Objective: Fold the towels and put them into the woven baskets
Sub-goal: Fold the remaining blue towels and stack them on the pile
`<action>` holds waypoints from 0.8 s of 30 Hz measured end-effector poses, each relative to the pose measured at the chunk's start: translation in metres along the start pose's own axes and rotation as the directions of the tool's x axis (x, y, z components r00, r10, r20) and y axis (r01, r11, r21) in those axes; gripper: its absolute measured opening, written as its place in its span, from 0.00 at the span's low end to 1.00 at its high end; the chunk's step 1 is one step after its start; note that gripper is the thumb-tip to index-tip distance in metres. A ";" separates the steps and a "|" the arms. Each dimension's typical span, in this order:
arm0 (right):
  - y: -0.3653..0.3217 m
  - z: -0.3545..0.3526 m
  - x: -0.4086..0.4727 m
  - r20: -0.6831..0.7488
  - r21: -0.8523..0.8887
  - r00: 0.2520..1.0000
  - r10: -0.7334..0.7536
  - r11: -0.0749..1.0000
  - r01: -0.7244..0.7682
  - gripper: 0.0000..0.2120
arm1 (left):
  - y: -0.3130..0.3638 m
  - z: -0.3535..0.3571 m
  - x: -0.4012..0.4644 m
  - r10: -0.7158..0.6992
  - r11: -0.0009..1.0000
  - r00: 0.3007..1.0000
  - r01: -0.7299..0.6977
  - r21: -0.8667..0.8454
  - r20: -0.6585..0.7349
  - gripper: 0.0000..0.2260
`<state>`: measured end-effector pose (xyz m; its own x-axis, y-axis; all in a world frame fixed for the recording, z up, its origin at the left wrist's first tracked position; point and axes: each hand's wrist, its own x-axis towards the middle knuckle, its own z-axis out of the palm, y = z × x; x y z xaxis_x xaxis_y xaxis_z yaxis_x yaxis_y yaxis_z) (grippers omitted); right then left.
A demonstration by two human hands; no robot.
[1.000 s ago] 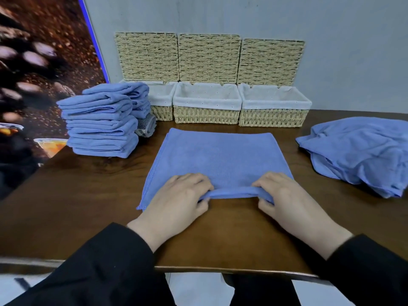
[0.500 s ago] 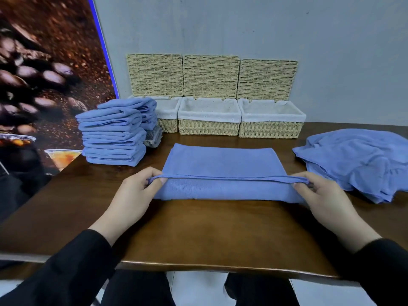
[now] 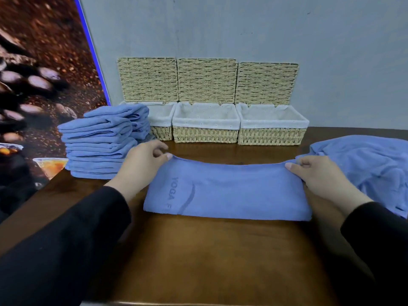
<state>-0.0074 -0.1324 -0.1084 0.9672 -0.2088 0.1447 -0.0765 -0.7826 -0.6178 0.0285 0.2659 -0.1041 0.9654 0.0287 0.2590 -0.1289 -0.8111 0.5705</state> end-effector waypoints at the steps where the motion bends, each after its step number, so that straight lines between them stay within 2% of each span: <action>1: 0.002 0.007 0.007 -0.001 -0.044 1.000 0.016 0.999 -0.016 0.14 | 0.002 0.006 0.004 0.036 0.997 0.999 -0.034 0.067 -0.024 0.12; 3: 0.001 0.019 0.007 -0.044 -0.083 0.999 -0.030 0.996 0.026 0.19 | 0.007 0.019 0.003 0.201 0.975 0.980 -0.201 0.097 0.006 0.15; 5: -0.008 0.030 -0.005 -0.116 -0.022 0.974 -0.193 0.981 0.192 0.10 | 0.010 0.035 -0.008 0.394 0.908 0.902 -0.412 0.077 0.178 0.15; 7: -0.015 0.040 -0.017 -0.009 -0.031 0.942 -0.335 0.942 0.334 0.02 | 0.008 0.048 -0.019 0.409 0.877 0.827 -0.472 0.083 0.385 0.18; 9: -0.015 0.051 -0.022 0.195 -0.141 0.915 -0.352 0.914 0.382 0.06 | 0.006 0.055 -0.024 0.325 0.887 0.808 -0.440 0.137 0.492 0.20; 10: -0.014 0.056 -0.021 0.217 -0.236 0.907 -0.360 0.883 0.407 0.10 | 0.007 0.056 -0.024 0.299 0.891 0.813 -0.425 0.160 0.499 0.21; 11: -0.016 0.059 -0.019 0.176 -0.300 0.906 -0.384 0.856 0.421 0.13 | 0.009 0.056 -0.024 0.285 0.889 0.824 -0.418 0.186 0.490 0.21; 14: -0.042 0.063 -0.024 0.031 -0.193 0.860 -0.509 0.841 0.505 0.11 | 0.022 0.061 -0.021 0.231 0.853 0.860 -0.404 0.330 0.454 0.22; 17: -0.065 0.084 -0.027 0.142 -0.210 0.851 -0.505 0.825 0.525 0.12 | 0.037 0.065 -0.019 0.166 0.785 0.908 -0.357 0.506 0.384 0.19; 19: -0.063 0.098 -0.021 0.201 -0.287 0.877 -0.436 0.830 0.479 0.17 | 0.046 0.061 -0.015 0.202 0.703 0.926 -0.364 0.612 0.318 0.17; 20: -0.058 0.101 -0.017 0.187 -0.303 0.889 -0.418 0.836 0.457 0.20 | 0.048 0.058 -0.013 0.237 0.698 0.920 -0.385 0.603 0.313 0.18; 21: -0.054 0.101 -0.012 0.151 -0.305 0.895 -0.421 0.841 0.447 0.23 | 0.047 0.055 -0.011 0.269 0.738 0.908 -0.408 0.538 0.320 0.20; 23: -0.044 0.100 -0.002 0.126 -0.267 0.897 -0.424 0.856 0.442 0.22 | 0.035 0.052 -0.003 0.341 0.839 0.874 -0.449 0.308 0.346 0.23; 24: -0.039 0.100 0.002 0.158 -0.209 0.891 -0.426 0.867 0.452 0.20 | 0.026 0.053 0.000 0.402 0.861 0.852 -0.477 0.177 0.336 0.22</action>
<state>0.0221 -0.0438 -0.1611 0.9325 0.2402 0.2697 0.3201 -0.8955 -0.3092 0.0368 0.2143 -0.1308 0.8464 -0.4981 0.1883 -0.5311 -0.8155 0.2299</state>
